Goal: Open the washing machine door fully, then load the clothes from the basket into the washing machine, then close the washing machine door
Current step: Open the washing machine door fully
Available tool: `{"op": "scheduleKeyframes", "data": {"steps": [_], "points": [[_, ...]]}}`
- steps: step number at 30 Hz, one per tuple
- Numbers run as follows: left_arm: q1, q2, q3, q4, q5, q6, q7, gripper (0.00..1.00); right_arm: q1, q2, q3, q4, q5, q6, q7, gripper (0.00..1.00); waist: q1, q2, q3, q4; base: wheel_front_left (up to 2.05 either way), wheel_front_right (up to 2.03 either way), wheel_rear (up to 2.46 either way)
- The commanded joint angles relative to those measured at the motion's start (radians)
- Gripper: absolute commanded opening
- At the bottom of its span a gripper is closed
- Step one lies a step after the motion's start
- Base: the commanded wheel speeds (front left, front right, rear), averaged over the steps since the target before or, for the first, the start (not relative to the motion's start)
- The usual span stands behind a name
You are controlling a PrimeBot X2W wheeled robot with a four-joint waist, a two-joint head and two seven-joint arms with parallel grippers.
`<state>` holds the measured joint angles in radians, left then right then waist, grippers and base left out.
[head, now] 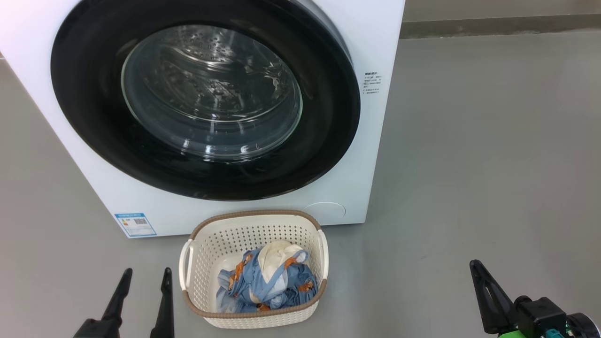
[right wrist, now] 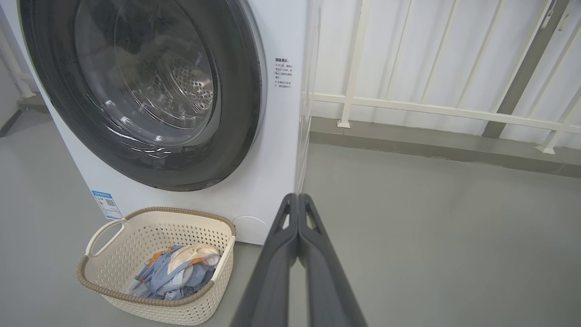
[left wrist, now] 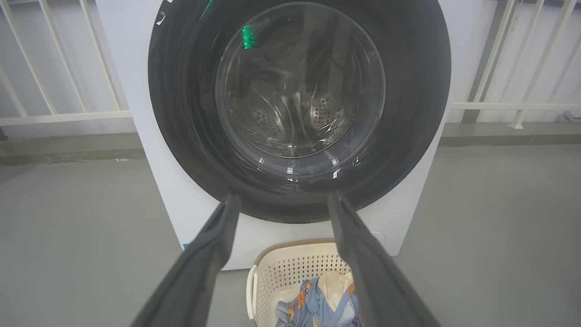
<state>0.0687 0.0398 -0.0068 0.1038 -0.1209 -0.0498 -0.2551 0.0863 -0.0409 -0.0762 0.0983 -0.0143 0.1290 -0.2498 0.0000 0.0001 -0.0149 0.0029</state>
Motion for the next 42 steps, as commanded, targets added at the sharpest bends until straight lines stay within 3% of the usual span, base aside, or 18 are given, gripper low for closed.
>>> {"op": "scheduleKeyframes", "data": {"steps": [1, 8, 14, 23, 33, 38, 42], "points": [[-0.015, 0.010, 0.030, -0.020, -0.004, 0.005, -0.007, 1.00, -0.012, -0.009, 0.027, -0.023, 0.008, 0.002, -0.012, 0.00, 0.0000, -0.0001, -0.002, 0.000, 0.00, 0.00, 0.00], [-0.010, 0.010, 0.031, -0.019, -0.005, 0.005, -0.007, 1.00, -0.012, -0.009, 0.008, -0.015, 0.162, 0.002, -0.012, 0.00, 0.0000, -0.0001, -0.004, -0.001, 0.00, 0.00, 0.00], [-0.010, 0.010, 0.033, -0.016, -0.008, 0.002, -0.007, 1.00, -0.014, -0.009, -0.004, 0.010, 0.404, 0.002, -0.012, 0.00, 0.0000, -0.0001, -0.001, -0.002, 0.00, 0.00, 0.00], [-0.003, 0.010, 0.029, -0.017, -0.015, 0.001, -0.007, 1.00, -0.031, -0.010, -0.077, 0.086, 0.928, 0.002, -0.012, 0.00, 0.0000, -0.0001, 0.001, -0.002, 0.00, 0.00, 0.00], [0.008, 0.010, 0.057, -0.022, 0.002, -0.013, -0.007, 1.00, -0.056, -0.165, -0.091, 0.104, 1.495, 0.002, 0.035, 0.00, 0.0000, -0.0001, 0.025, -0.014, 0.00, 0.00, 0.00], [-0.001, 0.010, 0.078, -0.034, 0.019, -0.029, -0.007, 1.00, -0.109, -0.218, -0.182, 0.104, 1.643, 0.002, 0.108, 0.00, 0.0000, -0.0001, 0.076, -0.017, 0.00, 0.00, 0.00], [-0.022, 0.010, 0.093, -0.043, 0.032, -0.039, -0.007, 1.00, -0.180, -0.239, -0.249, 0.123, 1.697, 0.002, 0.177, 0.00, 0.0000, -0.0001, 0.147, -0.015, 0.00, 0.00, 0.00]]}}
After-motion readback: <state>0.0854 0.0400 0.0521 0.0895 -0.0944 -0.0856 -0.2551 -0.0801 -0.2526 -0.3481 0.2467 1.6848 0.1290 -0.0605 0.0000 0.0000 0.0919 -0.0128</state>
